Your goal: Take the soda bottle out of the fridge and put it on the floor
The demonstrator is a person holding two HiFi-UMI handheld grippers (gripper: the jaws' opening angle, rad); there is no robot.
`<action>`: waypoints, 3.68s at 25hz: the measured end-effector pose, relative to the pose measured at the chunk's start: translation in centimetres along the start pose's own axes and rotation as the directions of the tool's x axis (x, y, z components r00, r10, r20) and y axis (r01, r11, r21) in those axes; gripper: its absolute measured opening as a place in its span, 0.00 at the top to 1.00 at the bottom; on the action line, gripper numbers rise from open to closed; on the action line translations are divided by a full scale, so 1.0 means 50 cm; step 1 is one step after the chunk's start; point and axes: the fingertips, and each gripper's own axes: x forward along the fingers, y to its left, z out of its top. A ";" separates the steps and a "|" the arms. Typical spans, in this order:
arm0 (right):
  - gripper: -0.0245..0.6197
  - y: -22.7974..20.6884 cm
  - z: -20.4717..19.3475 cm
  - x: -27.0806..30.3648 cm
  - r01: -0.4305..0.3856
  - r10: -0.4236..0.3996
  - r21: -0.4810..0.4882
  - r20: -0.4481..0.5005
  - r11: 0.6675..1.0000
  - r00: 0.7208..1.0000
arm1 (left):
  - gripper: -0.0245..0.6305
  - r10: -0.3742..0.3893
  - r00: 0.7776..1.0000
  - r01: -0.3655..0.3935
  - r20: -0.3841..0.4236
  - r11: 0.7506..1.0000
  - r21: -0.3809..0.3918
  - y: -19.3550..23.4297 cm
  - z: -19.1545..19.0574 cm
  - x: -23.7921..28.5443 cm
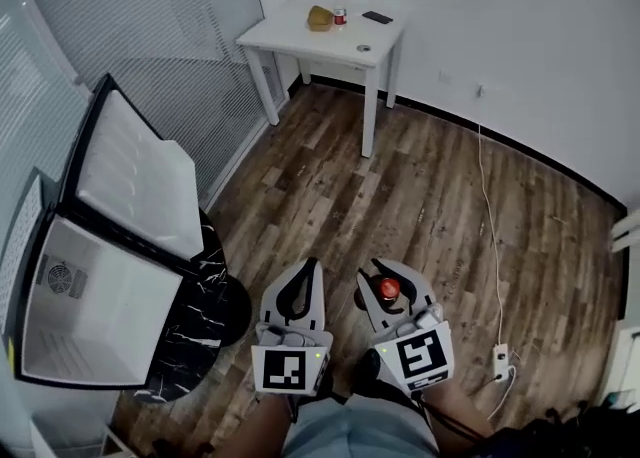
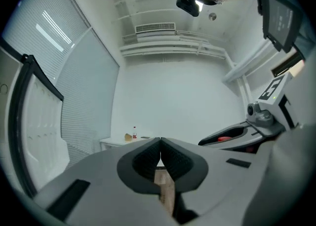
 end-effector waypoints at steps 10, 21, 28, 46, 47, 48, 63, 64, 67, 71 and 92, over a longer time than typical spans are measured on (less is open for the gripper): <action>0.81 -0.220 -0.136 -0.201 0.297 -0.292 0.076 -0.077 0.952 0.953 | 0.94 -0.325 0.945 0.324 -0.025 0.946 -0.016 -0.308 -0.042 0.136; 0.81 -0.350 -0.248 -0.286 0.485 -0.473 0.131 -0.113 0.865 0.874 | 0.94 -0.502 0.863 0.501 -0.060 0.865 -0.026 -0.458 -0.108 0.220; 0.81 -0.387 -0.310 -0.279 0.536 -0.523 0.159 -0.118 0.829 0.844 | 0.94 -0.544 0.833 0.546 -0.100 0.837 -0.008 -0.475 -0.166 0.252; 0.82 -0.384 -0.574 -0.187 0.586 -0.561 0.169 -0.175 0.792 0.809 | 0.94 -0.555 0.797 0.559 -0.238 0.827 -0.059 -0.443 -0.477 0.297; 0.82 -0.380 -0.594 -0.181 0.586 -0.558 0.171 -0.183 0.792 0.809 | 0.94 -0.553 0.798 0.555 -0.240 0.829 -0.064 -0.441 -0.496 0.299; 0.82 -0.377 -0.615 -0.177 0.586 -0.556 0.173 -0.192 0.792 0.809 | 0.94 -0.552 0.799 0.554 -0.241 0.830 -0.066 -0.441 -0.514 0.299; 0.82 -0.333 -0.889 -0.114 0.602 -0.557 0.184 -0.246 0.777 0.794 | 0.94 -0.591 0.749 0.606 -0.299 0.794 -0.050 -0.462 -0.781 0.287; 0.82 -0.329 -0.907 -0.110 0.602 -0.555 0.183 -0.249 0.777 0.793 | 0.94 -0.592 0.747 0.608 -0.302 0.792 -0.051 -0.462 -0.799 0.286; 0.82 -0.318 -0.959 -0.092 0.606 -0.557 0.184 -0.258 0.774 0.790 | 0.94 -0.598 0.738 0.617 -0.313 0.786 -0.048 -0.456 -0.857 0.288; 0.82 -0.308 -1.025 -0.073 0.603 -0.550 0.186 -0.270 0.776 0.790 | 0.94 -0.602 0.731 0.619 -0.321 0.783 -0.060 -0.455 -0.924 0.293; 0.82 -0.235 -1.350 -0.042 0.633 -0.550 0.193 -0.350 0.750 0.759 | 0.94 -0.608 0.692 0.633 -0.390 0.770 -0.079 -0.448 -1.239 0.244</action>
